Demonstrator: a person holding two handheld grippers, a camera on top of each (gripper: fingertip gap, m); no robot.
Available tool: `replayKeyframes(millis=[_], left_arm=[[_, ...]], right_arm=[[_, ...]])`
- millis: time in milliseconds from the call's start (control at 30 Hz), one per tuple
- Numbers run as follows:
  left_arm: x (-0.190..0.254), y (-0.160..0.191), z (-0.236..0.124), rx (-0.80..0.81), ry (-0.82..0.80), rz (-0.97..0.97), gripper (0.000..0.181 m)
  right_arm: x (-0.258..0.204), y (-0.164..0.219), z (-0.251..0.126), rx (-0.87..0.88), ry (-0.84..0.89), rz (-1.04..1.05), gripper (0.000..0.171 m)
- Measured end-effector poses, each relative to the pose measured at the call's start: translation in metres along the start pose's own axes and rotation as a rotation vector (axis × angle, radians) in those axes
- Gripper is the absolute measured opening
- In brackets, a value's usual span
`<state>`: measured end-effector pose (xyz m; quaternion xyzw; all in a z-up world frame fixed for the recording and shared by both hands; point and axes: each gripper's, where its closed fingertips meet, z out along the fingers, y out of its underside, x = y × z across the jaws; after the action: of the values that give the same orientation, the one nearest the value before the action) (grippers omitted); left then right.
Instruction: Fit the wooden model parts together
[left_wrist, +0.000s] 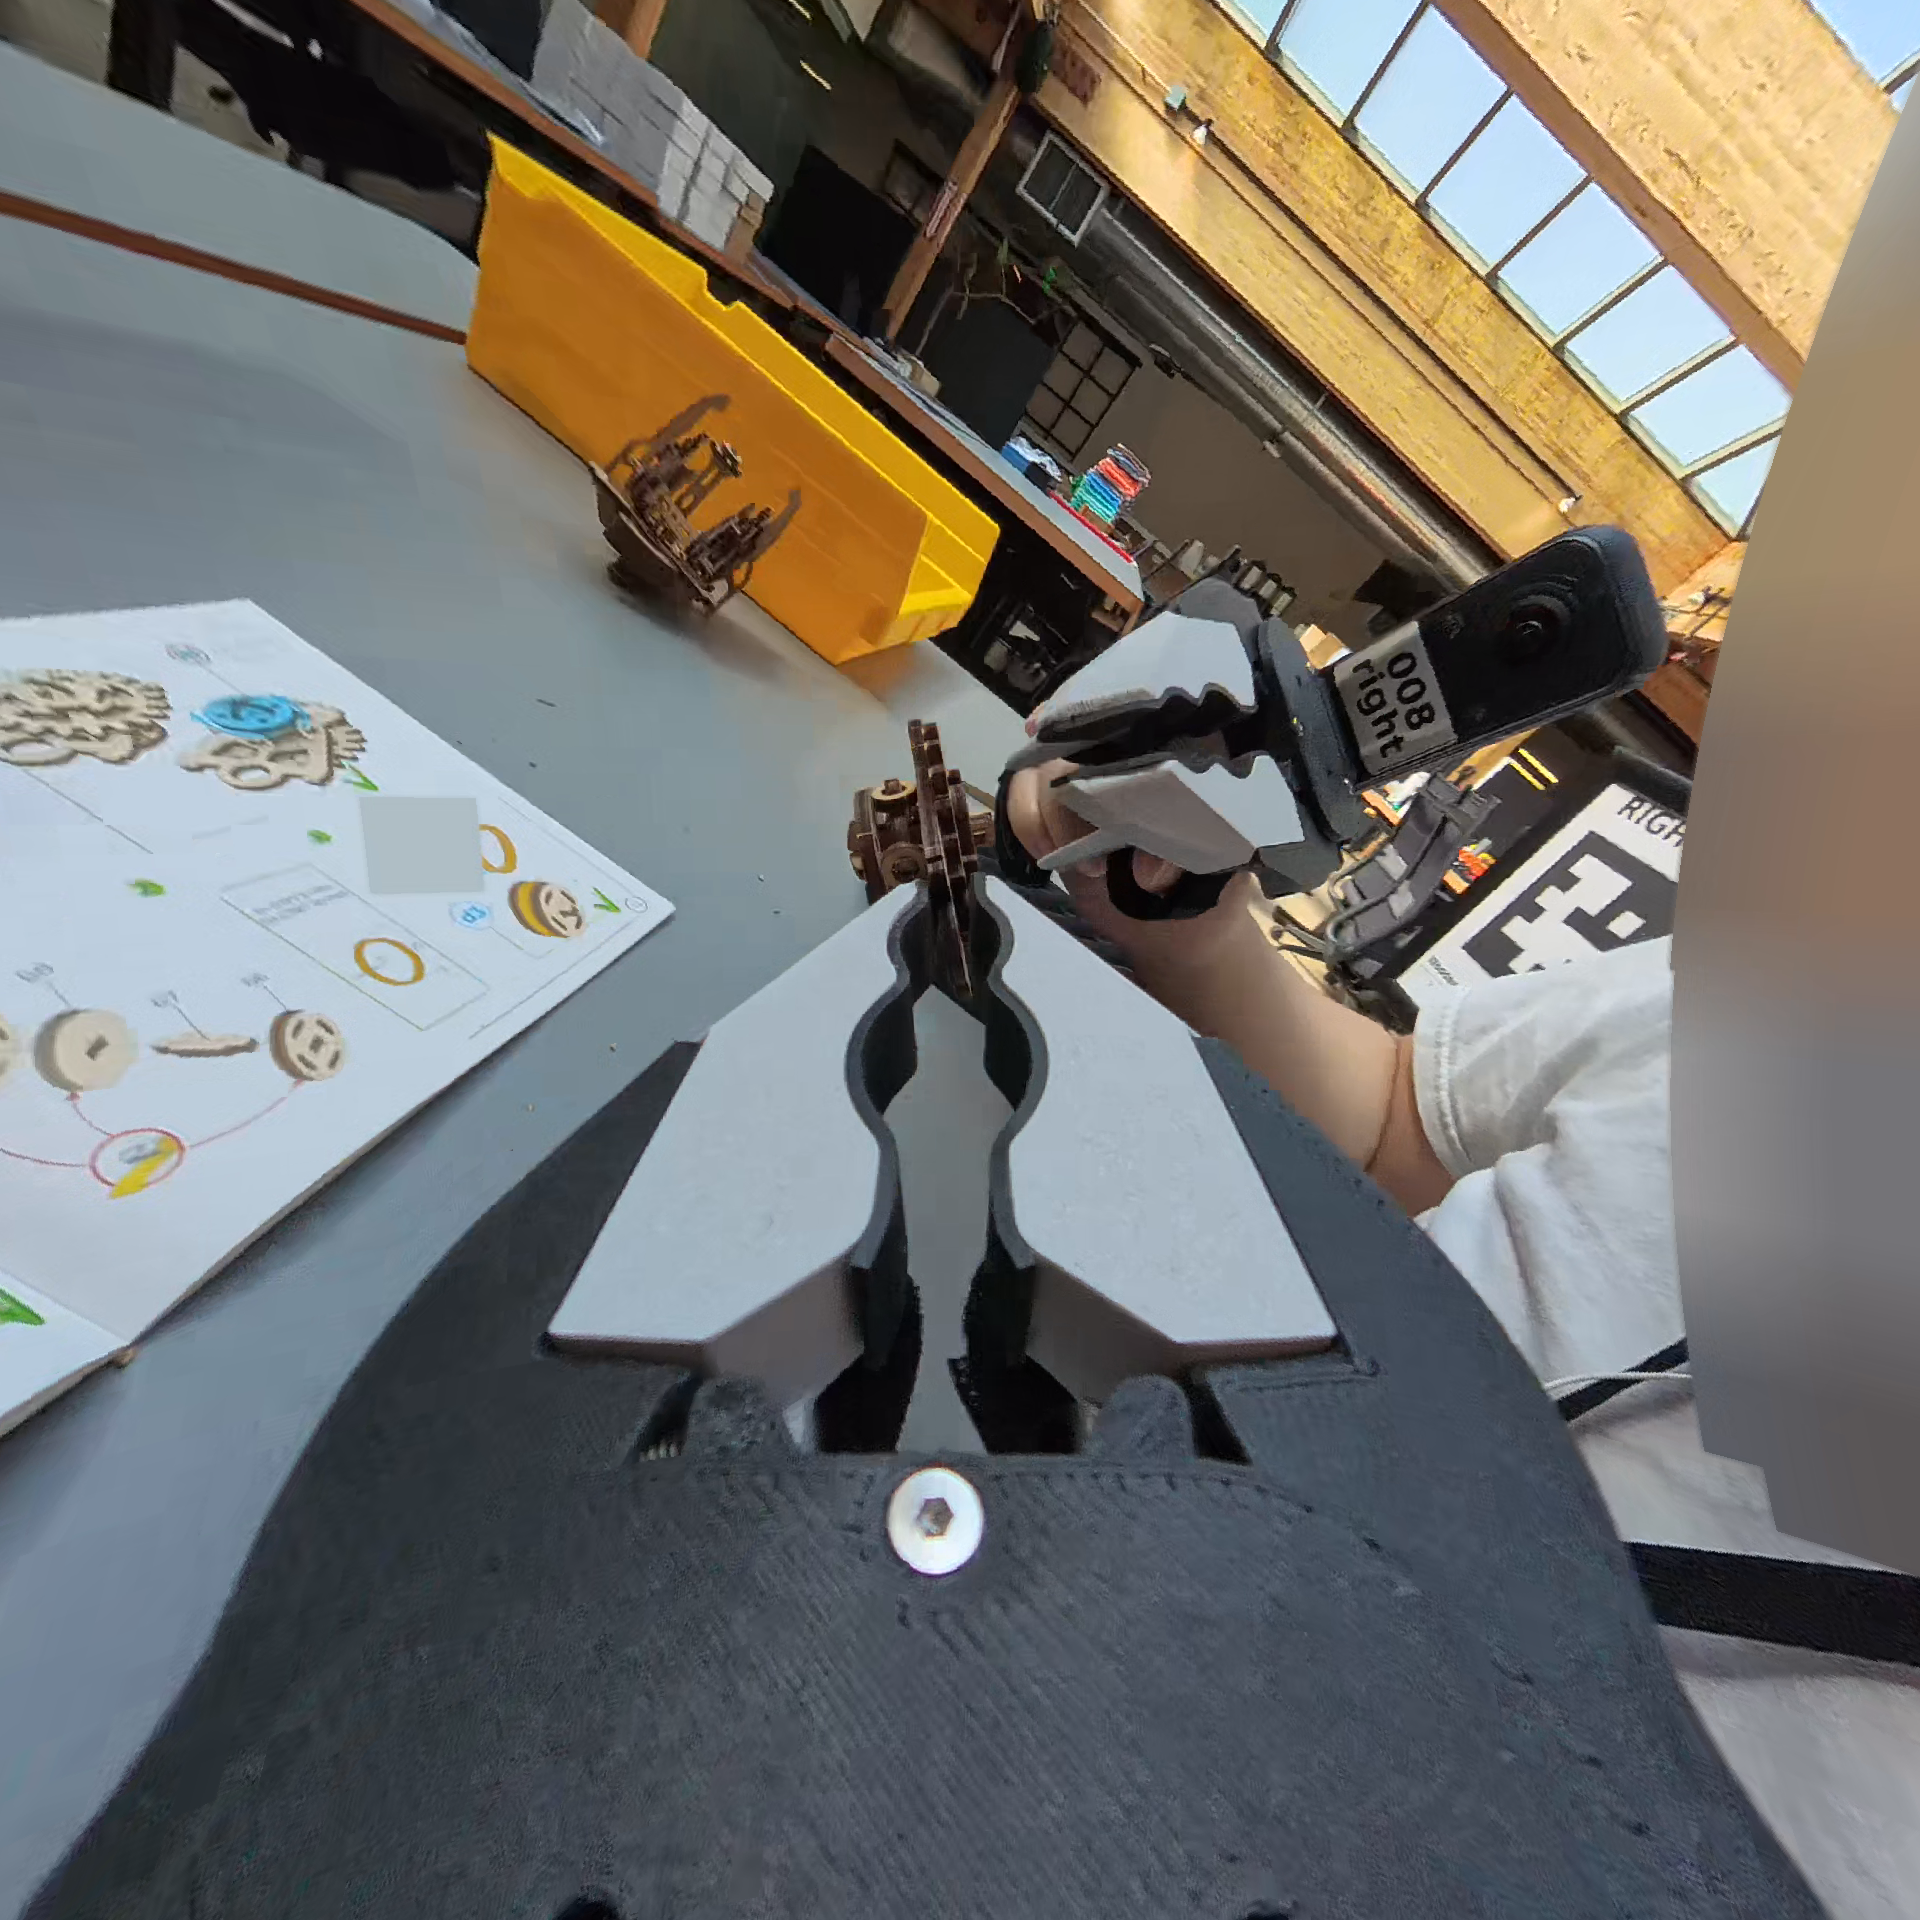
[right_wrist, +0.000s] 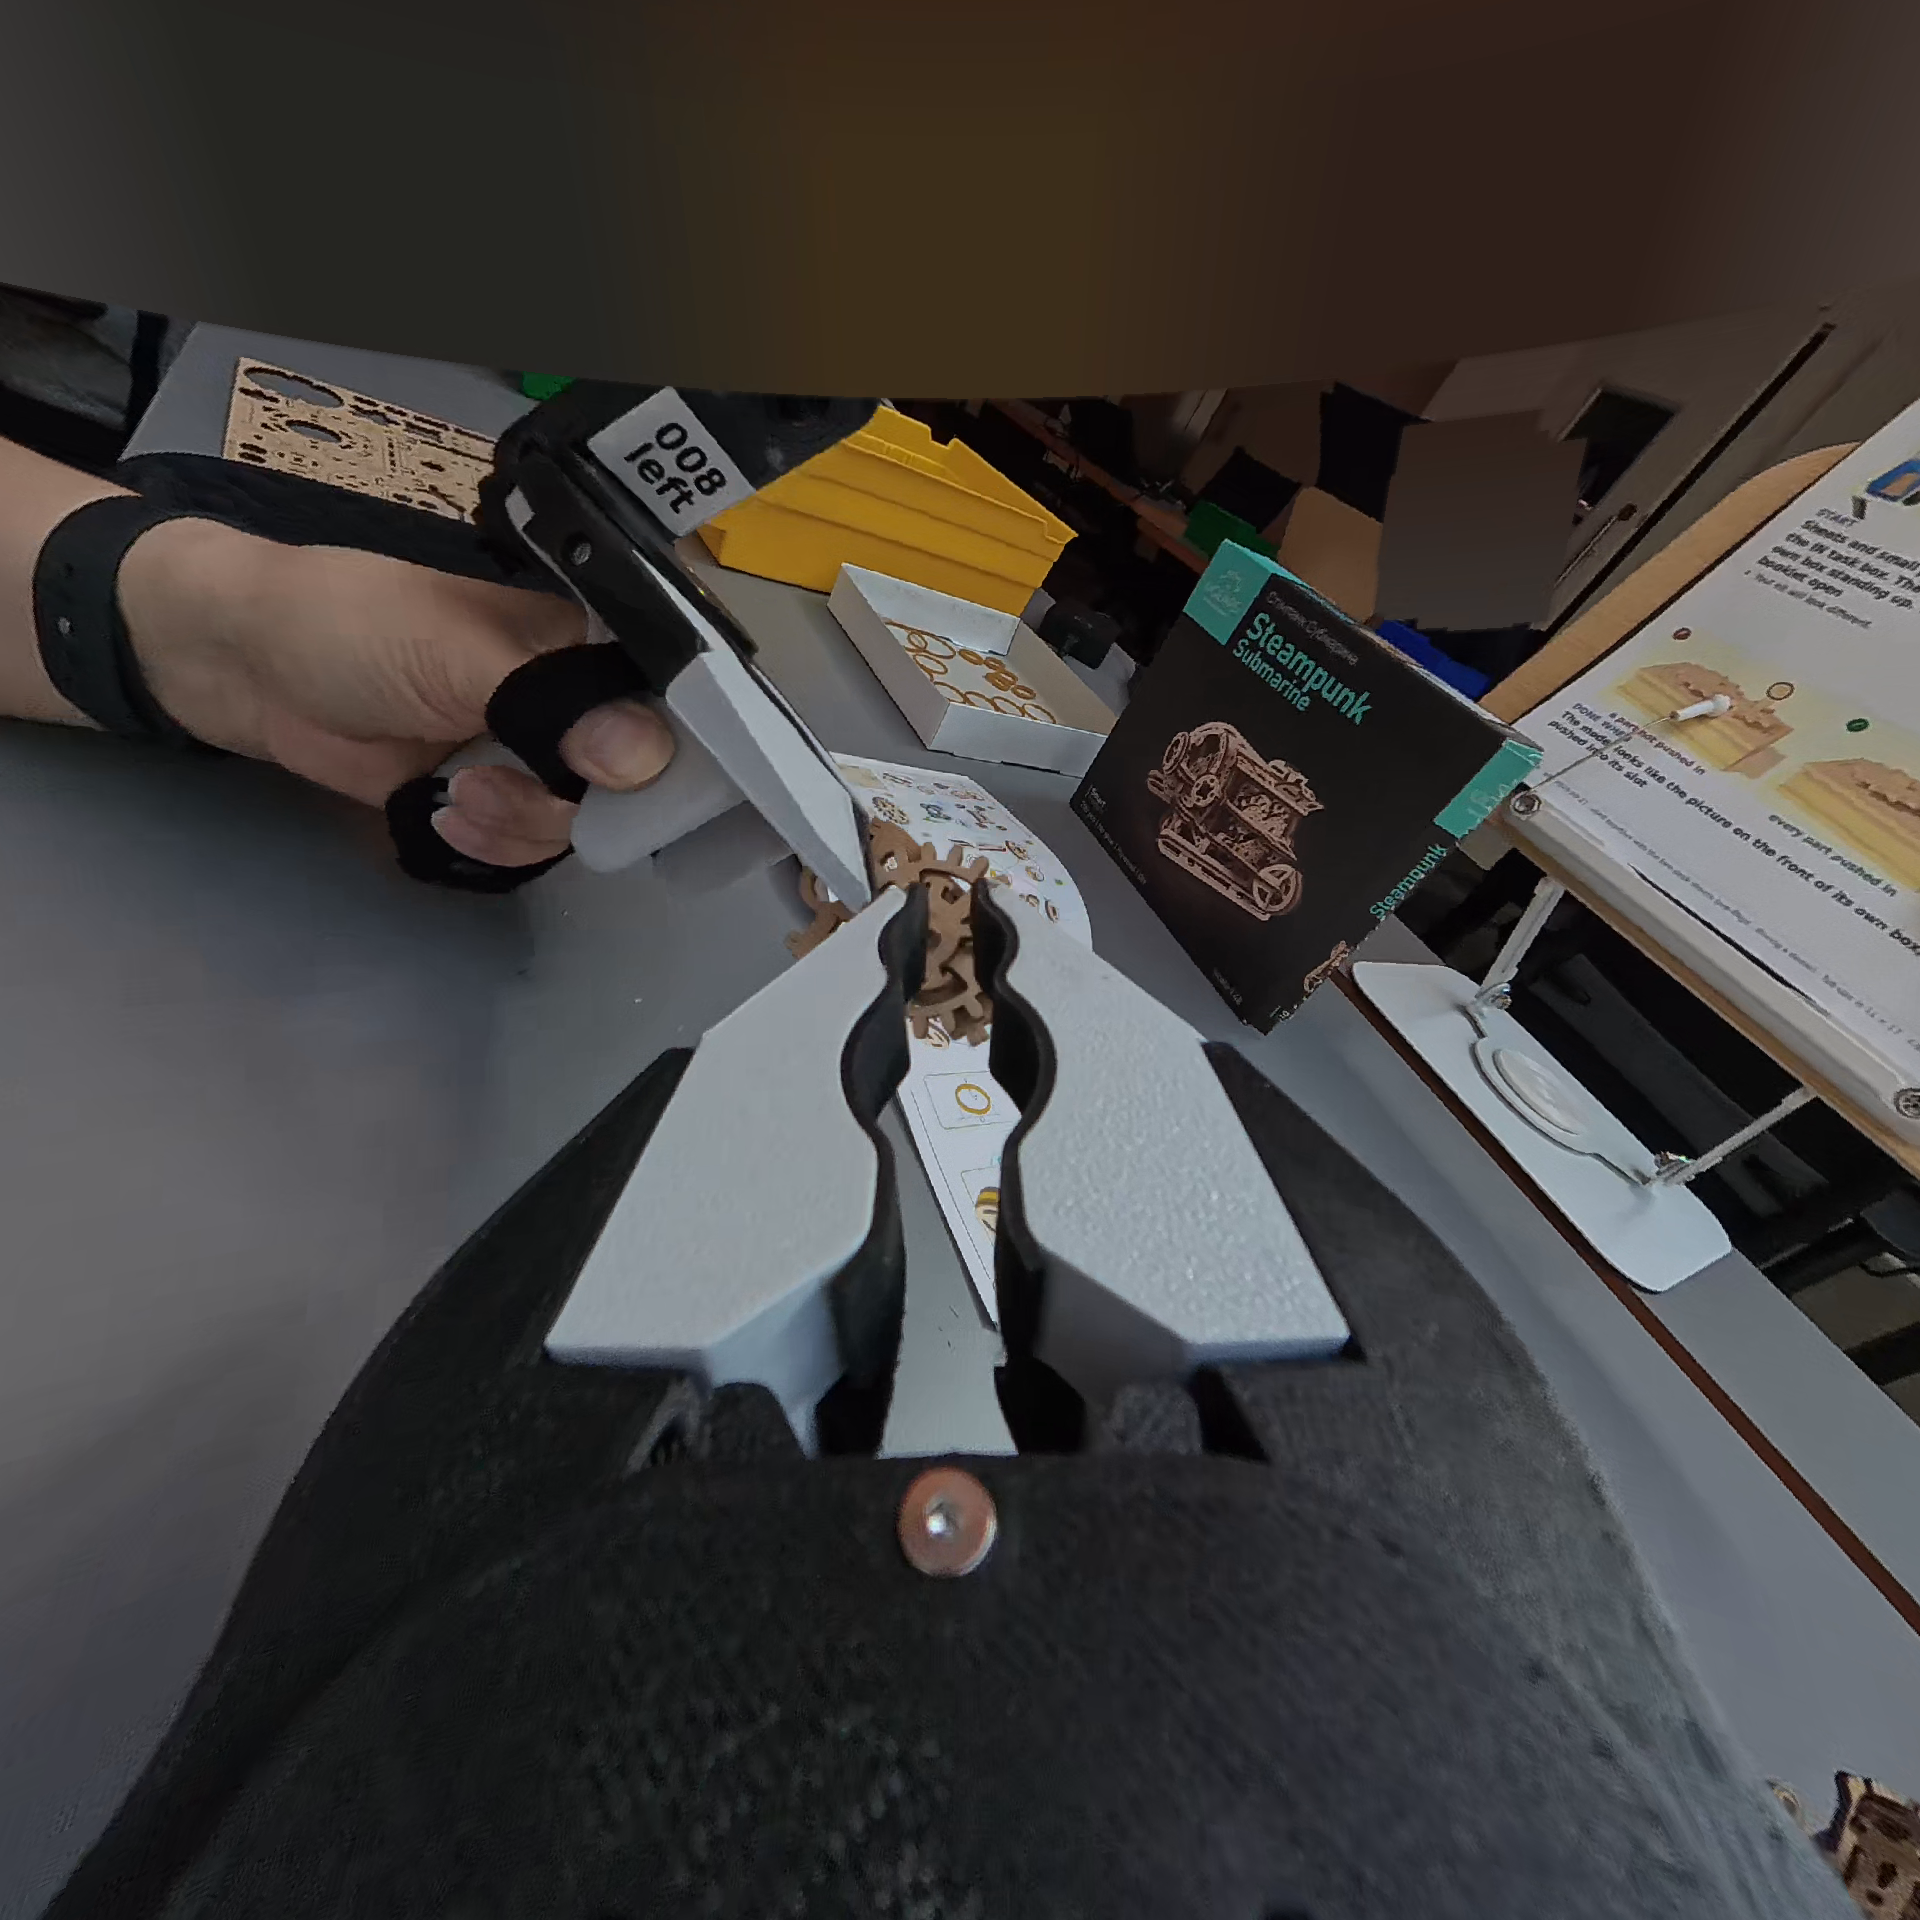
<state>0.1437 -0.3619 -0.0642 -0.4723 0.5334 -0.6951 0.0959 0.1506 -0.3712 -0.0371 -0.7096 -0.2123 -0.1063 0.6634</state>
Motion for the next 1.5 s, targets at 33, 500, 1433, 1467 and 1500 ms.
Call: replayKeyframes(millis=[33,500,1433,1467,1500], left_arm=[[-0.002,0.004,0.000,-0.023,0.035,-0.074,0.004],[-0.004,0.046,0.004,-0.262,0.238,-0.478,0.004],[-0.026,0.045,-0.007,-0.384,-0.039,-0.017,0.024],[-0.019,0.040,-0.007,-0.373,-0.023,0.081,0.022],[-0.012,0.038,-0.007,-0.372,-0.005,0.175,0.016]], right_arm=[[-0.001,0.002,-0.003,-0.006,-0.028,-0.020,0.008],[-0.036,0.050,-0.014,-0.067,-0.396,-0.081,0.006],[-0.046,0.067,-0.006,-0.235,-0.548,0.095,0.001],[-0.046,0.071,-0.004,-0.263,-0.556,0.119,0.001],[-0.048,0.074,-0.003,-0.294,-0.578,0.141,0.001]])
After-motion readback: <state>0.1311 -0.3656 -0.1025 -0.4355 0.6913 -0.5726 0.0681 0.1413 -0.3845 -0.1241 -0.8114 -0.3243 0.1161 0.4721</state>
